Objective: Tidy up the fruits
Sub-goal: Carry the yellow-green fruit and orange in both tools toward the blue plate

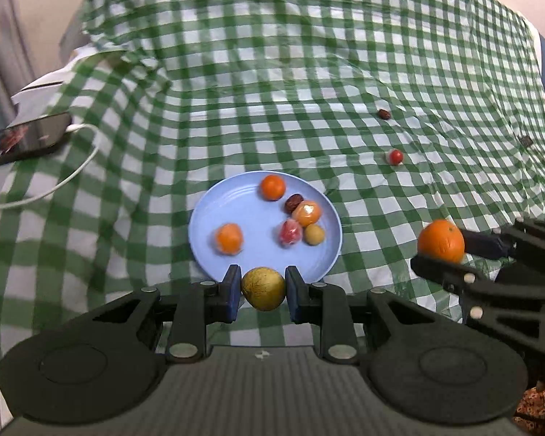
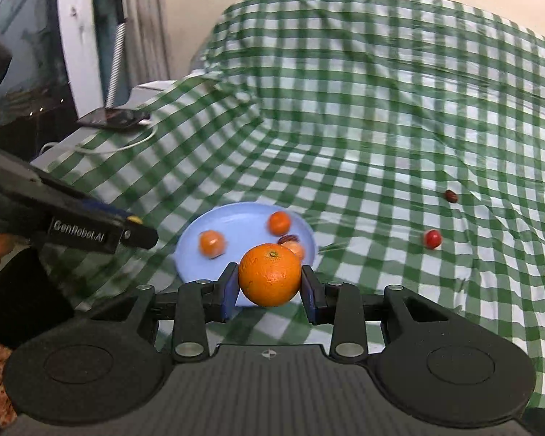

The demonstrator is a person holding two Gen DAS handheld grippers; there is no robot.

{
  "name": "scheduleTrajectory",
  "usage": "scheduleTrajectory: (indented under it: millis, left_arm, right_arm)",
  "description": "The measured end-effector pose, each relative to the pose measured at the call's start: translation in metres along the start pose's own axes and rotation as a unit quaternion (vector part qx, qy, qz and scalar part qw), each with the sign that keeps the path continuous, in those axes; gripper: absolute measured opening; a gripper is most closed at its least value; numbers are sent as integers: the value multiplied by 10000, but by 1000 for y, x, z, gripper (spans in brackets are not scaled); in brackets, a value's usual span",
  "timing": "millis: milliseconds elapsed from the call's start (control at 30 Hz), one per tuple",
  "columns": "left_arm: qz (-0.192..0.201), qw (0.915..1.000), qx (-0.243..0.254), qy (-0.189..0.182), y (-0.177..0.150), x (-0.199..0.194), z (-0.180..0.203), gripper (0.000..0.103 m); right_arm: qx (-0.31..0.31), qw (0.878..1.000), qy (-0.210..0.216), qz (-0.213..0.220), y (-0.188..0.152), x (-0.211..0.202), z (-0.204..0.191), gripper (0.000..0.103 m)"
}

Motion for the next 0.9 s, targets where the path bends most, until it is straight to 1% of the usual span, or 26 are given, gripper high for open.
scheduleTrajectory:
  millis: [167,367,900]
  left_arm:
    - [195,9998,-25,33,-9,-17,-7,28]
    - [349,9993,-138,-6,-12,-27,-9,28]
    - [303,9993,-203,-22,-11,-24,-8,28]
  right_arm:
    - [-234,9997,16,23,-4,-9,-22,37]
    - [-443,9990,26,57,-3,-13,-34,37]
    - [-412,9991,37,18,-6,-12,-32,37]
Point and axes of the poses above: each gripper's, at about its wrist camera, not at the fingertips, and x roughly the way its jaws point, z to its right, y to its top, the point moved 8 cm from there along x, roughly the way its jaws point, and after that the axes turned 3 degrees about x, right-handed, at the moved point
